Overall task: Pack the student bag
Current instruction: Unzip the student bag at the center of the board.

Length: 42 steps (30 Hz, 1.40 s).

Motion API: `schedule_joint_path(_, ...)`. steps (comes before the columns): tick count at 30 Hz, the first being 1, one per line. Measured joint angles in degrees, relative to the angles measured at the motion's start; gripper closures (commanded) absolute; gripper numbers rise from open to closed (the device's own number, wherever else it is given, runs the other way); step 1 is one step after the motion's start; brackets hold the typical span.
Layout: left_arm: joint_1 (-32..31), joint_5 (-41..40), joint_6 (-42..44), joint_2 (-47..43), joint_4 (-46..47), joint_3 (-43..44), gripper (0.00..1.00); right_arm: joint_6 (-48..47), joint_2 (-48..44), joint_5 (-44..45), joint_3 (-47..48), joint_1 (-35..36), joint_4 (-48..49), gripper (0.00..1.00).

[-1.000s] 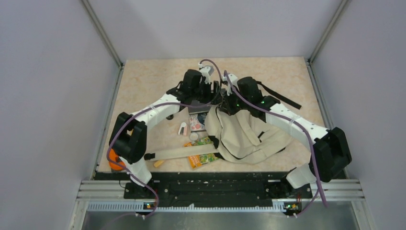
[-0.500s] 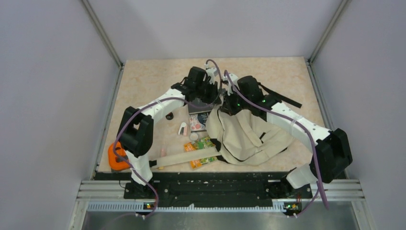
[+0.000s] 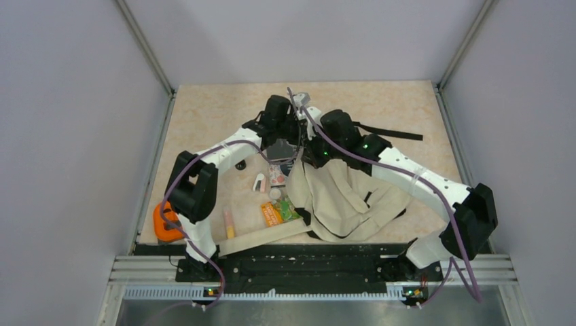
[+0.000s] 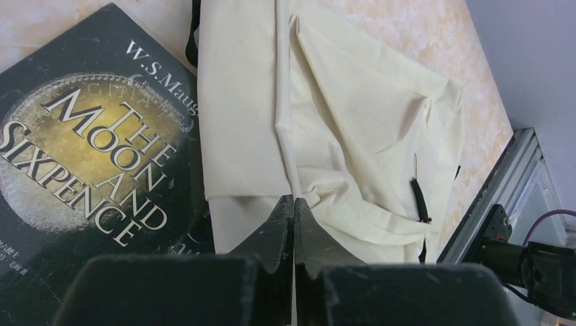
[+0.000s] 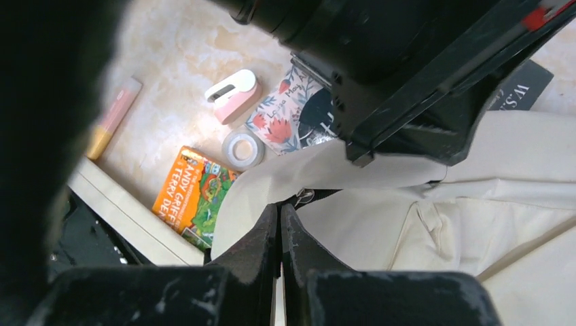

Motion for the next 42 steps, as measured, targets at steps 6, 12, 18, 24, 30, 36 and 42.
schedule_joint_path(6,1.36,0.00,-3.17,-0.02,3.39,-0.11,1.00,-0.79,-0.26,2.32,-0.59,3.48,-1.38,1.00)
schedule_joint_path(12,2.29,0.07,-4.59,-0.02,5.20,-0.20,0.87,-0.72,-2.10,3.43,-4.22,7.61,-2.10,1.00)
schedule_joint_path(18,2.40,0.26,-1.66,-3.78,2.49,-2.93,0.51,1.07,-3.54,6.97,-5.79,7.58,-1.84,1.00)
schedule_joint_path(24,2.40,0.07,0.26,-13.40,-2.12,-10.80,0.37,2.32,-5.44,9.35,-7.74,7.58,0.33,1.00)
schedule_joint_path(30,1.79,3.04,-0.48,-15.96,-6.47,-14.75,0.23,2.29,-5.44,9.92,-8.39,7.58,1.07,1.00)
schedule_joint_path(36,-0.13,3.28,1.77,-13.44,-13.64,-10.99,0.28,2.21,-5.44,9.88,-9.25,7.58,2.38,1.00)
schedule_joint_path(42,-1.14,2.51,4.83,-8.94,-18.84,-6.51,0.54,1.14,-5.44,8.81,-9.49,7.58,2.95,1.00)
